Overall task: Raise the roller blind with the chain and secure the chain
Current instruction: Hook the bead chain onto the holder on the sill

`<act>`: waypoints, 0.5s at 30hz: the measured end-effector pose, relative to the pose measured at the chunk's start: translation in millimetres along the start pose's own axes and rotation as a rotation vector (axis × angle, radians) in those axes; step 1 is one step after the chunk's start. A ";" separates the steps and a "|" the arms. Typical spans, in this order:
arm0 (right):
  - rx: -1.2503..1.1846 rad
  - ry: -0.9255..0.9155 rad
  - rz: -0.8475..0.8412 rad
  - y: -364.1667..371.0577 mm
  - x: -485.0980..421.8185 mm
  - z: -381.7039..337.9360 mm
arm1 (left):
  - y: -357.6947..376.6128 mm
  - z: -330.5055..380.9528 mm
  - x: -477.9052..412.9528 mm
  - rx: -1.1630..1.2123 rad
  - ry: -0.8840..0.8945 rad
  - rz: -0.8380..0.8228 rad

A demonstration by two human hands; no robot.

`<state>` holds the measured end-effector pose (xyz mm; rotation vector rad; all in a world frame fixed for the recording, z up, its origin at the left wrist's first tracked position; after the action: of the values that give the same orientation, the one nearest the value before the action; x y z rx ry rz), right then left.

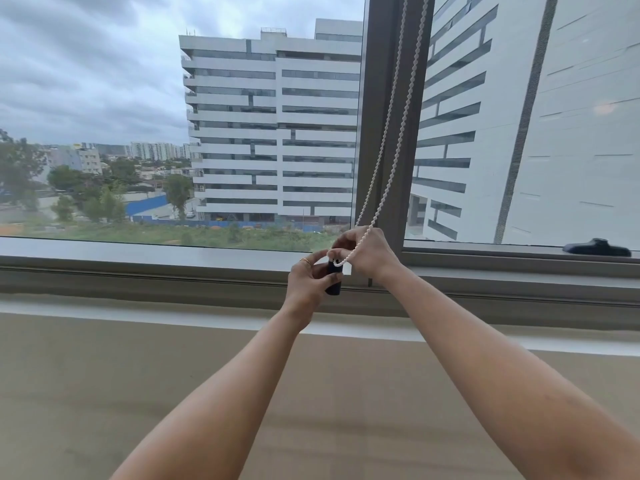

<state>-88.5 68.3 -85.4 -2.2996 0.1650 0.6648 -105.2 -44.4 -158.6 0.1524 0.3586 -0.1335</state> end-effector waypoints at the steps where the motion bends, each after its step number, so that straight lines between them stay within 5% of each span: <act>1: -0.014 0.002 0.007 0.3 1.0 1.0 | -0.4 -0.7 0.2 0.004 -0.004 -0.006; 15: -0.089 0.097 0.023 12.9 17.8 27.8 | 1.1 -7.8 6.6 0.066 -0.017 -0.060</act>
<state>-88.6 79.1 -119.1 -2.4201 0.2119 0.5827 -101.5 -42.7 -168.0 0.2052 0.3420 -0.2060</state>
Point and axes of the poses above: each hand's wrist, its own x-axis away from the middle knuckle, its own y-axis out of the palm, z = x × y, the point moved 4 cm from there along -x, towards the middle knuckle
